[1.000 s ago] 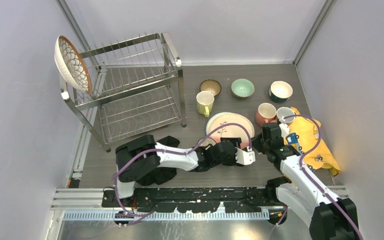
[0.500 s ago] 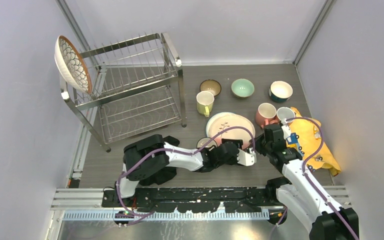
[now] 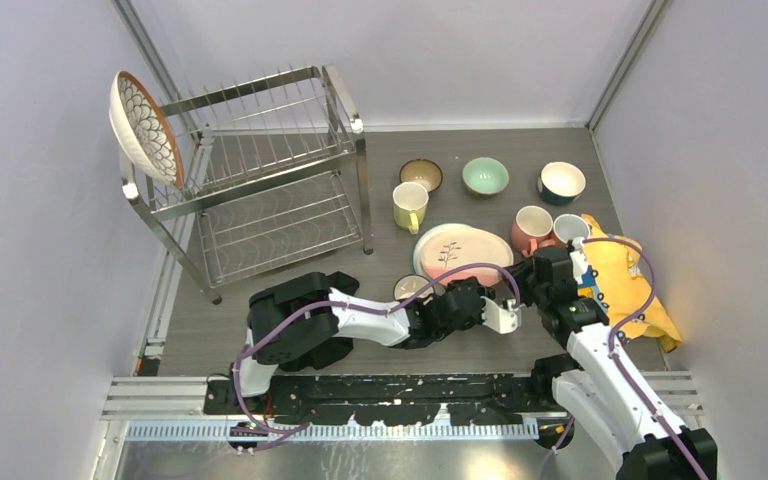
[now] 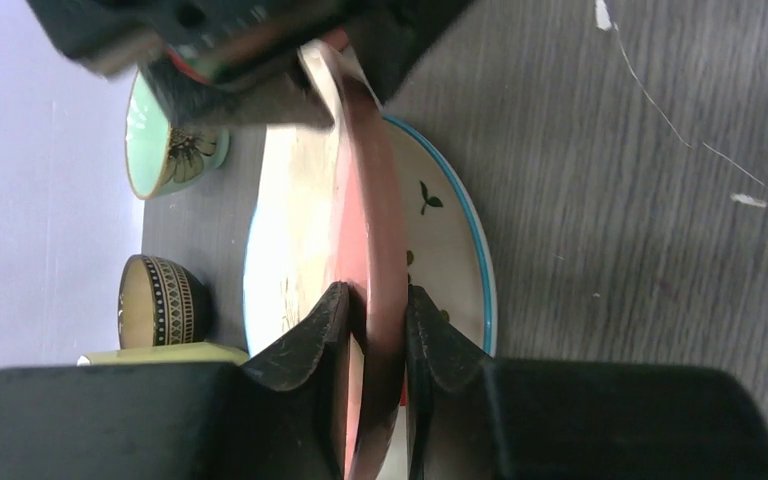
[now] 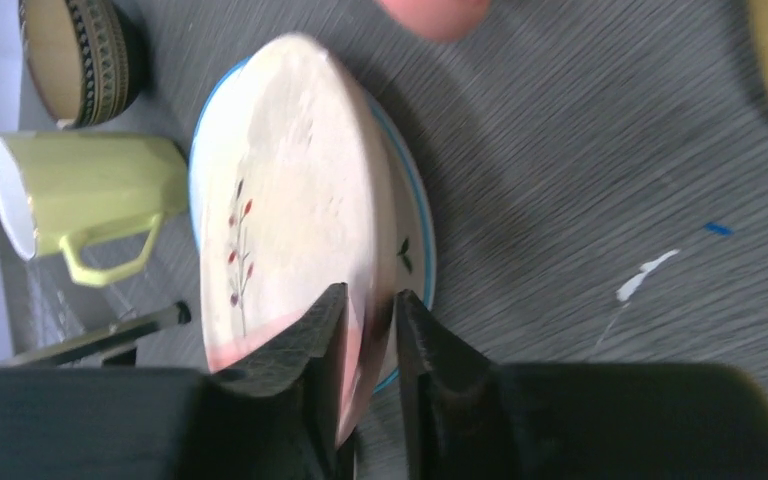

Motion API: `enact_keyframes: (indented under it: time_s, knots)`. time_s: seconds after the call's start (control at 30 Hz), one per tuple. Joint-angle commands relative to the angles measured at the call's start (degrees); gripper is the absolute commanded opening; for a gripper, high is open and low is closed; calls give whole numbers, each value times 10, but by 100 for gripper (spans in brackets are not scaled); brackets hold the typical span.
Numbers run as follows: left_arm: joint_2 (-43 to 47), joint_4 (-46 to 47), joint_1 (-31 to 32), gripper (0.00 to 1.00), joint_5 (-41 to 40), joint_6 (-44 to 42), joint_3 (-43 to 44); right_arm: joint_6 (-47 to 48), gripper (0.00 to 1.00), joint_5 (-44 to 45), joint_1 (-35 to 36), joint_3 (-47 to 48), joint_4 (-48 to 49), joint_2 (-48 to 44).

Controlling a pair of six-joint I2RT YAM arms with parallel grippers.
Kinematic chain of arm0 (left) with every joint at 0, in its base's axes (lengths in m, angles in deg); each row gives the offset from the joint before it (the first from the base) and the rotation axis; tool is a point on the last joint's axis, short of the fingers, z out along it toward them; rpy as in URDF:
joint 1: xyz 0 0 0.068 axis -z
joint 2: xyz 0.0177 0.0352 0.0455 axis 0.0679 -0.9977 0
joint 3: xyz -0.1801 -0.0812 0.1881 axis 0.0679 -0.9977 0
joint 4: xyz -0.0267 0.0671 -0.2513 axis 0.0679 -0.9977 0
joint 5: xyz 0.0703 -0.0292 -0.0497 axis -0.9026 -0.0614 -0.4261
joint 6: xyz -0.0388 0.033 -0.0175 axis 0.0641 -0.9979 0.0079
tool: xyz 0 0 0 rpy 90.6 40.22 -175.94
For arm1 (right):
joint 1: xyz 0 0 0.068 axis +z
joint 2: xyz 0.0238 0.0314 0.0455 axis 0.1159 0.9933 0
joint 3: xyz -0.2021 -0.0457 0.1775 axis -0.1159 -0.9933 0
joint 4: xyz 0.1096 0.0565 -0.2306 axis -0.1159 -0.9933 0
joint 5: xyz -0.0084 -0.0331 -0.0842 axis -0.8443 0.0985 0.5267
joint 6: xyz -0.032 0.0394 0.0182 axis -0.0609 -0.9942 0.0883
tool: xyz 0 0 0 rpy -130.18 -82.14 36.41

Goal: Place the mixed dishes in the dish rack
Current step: Pick up the plate at the center of the board.

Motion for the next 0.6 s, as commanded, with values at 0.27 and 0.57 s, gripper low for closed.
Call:
enact_keyframes:
  time_s: [0.27, 0.57]
  knots:
    - [-2, 30, -4, 11, 21, 55, 14, -128, 56, -44, 7, 0, 56, 21]
    - [-3, 42, -5, 11, 12, 57, 10, -179, 47, -64, 7, -17, 158, 95]
